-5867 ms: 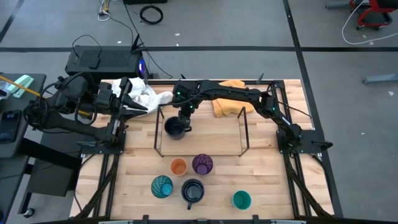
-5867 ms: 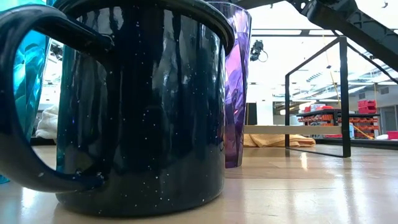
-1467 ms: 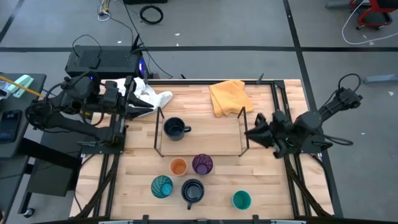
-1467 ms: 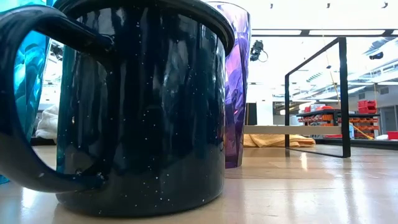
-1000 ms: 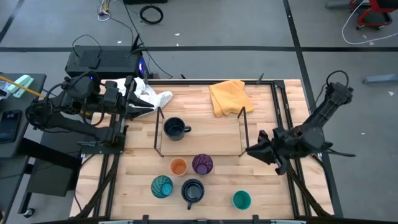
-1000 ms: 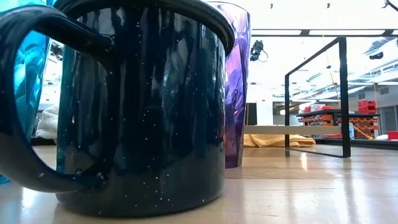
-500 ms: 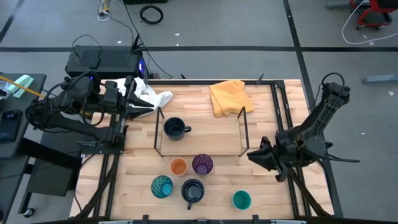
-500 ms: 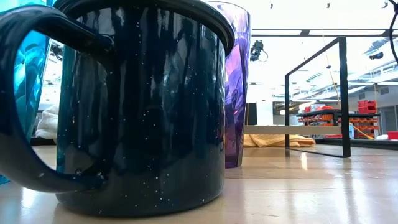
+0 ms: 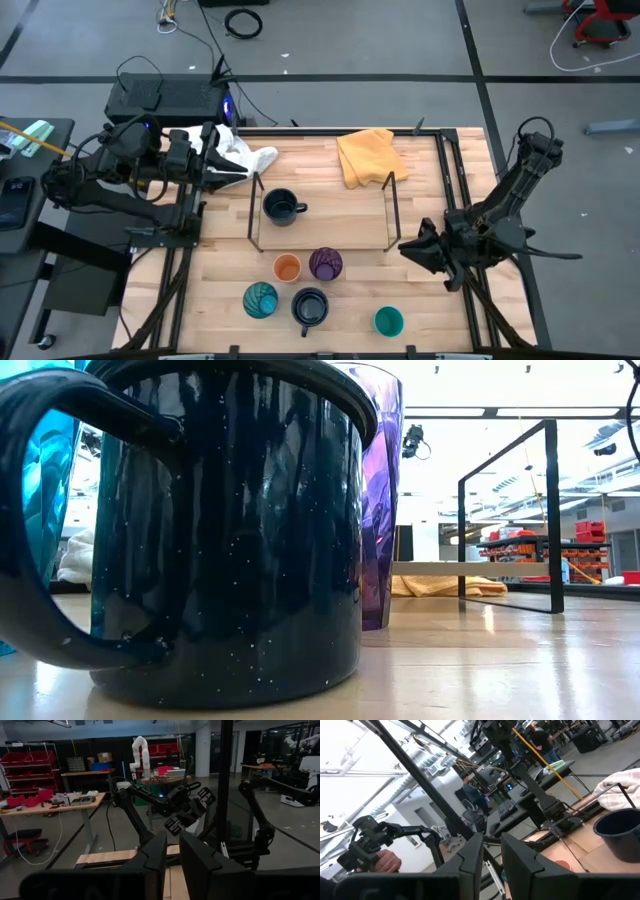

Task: Stack small to large cups/mugs on shelf
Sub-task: Put the light blue cup on the shelf

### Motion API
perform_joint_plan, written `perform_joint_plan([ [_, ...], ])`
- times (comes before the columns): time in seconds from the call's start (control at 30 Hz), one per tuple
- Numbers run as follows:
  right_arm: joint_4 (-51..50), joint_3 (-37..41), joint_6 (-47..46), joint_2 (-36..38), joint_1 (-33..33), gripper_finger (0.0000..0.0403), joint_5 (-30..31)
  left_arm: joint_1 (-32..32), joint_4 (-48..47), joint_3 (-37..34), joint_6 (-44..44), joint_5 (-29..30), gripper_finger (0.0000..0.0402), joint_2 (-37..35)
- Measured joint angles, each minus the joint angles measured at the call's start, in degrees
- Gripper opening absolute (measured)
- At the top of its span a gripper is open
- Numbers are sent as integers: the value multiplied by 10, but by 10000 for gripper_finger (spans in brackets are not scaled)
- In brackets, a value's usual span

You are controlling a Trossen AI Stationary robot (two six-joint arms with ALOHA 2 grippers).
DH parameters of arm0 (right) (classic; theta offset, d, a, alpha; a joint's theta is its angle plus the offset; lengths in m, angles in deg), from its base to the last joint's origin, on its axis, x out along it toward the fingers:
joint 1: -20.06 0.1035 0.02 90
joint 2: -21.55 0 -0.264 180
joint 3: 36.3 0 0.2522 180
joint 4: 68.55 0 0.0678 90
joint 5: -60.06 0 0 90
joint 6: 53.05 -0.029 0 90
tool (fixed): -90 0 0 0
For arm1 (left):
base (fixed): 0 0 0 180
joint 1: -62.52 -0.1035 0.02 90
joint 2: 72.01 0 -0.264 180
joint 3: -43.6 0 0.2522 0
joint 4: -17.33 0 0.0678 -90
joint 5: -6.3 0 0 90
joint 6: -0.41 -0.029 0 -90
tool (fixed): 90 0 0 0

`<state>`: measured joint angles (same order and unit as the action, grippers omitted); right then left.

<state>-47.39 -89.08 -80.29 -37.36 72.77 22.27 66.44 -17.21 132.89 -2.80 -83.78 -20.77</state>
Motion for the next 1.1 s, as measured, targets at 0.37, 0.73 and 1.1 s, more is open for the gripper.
perform_joint_plan([
  [0.37,1,0,-7,-2,0,75,0,0,0,0,0,0,60,0],
  [0.73,-43,-61,-2,-58,-1,75,-32,0,0,0,0,0,55,0],
  [1.1,-512,-270,-149,-129,-43,75,-151,0,0,0,-4,0,57,0],
])
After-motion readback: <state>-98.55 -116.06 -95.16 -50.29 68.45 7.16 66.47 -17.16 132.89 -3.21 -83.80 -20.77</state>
